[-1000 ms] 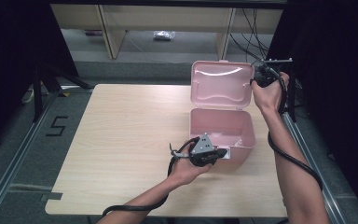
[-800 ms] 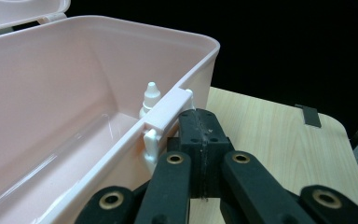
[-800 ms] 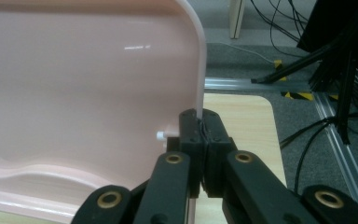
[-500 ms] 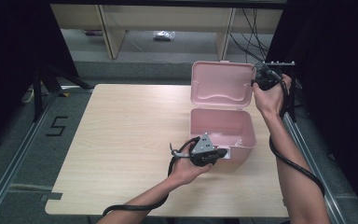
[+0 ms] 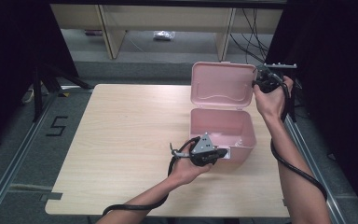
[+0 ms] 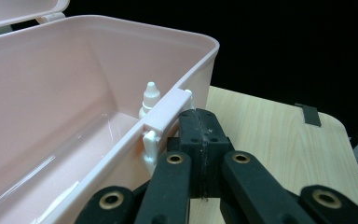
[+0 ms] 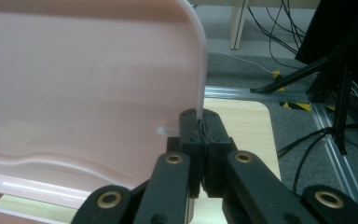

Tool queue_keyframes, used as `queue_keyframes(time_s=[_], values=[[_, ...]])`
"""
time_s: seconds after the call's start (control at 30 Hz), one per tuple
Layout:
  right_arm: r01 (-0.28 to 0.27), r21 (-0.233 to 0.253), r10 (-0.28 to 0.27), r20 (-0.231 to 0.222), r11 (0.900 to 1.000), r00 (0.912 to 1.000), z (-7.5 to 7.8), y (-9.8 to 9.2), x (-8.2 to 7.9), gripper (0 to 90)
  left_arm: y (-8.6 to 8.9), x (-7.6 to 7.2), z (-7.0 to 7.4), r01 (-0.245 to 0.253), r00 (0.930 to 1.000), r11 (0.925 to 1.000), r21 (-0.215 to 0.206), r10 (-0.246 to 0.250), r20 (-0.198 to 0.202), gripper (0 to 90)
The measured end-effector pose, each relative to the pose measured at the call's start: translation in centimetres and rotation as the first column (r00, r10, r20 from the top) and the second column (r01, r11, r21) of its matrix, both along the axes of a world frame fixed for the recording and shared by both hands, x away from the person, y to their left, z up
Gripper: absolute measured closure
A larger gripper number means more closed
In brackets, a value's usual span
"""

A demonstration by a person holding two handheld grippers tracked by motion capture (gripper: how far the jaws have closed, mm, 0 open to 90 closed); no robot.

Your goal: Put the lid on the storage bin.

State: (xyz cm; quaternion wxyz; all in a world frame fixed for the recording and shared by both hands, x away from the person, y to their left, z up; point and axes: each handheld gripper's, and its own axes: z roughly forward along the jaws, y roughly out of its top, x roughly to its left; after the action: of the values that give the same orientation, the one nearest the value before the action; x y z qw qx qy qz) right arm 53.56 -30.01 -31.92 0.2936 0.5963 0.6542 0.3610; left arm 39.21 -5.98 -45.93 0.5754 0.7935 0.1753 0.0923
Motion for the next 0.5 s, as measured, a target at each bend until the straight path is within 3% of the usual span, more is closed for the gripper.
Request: queue_keyframes(time_s=[0.17, 0.5], values=[[0.003, -0.001, -0.003, 0.025, 1.0, 0.9997, -0.1, 0.1, -0.3, 89.8, 0.0, 0.0, 0.0, 0.0, 1.0, 1.0, 0.0, 0.0, 0.0, 90.0], [-0.009, -0.011, 0.009, 0.023, 1.0, 0.9997, 0.1, 0.2, -1.1, 89.8, 0.0, 0.0, 0.0, 0.0, 1.0, 1.0, 0.001, 0.0, -0.001, 90.0]])
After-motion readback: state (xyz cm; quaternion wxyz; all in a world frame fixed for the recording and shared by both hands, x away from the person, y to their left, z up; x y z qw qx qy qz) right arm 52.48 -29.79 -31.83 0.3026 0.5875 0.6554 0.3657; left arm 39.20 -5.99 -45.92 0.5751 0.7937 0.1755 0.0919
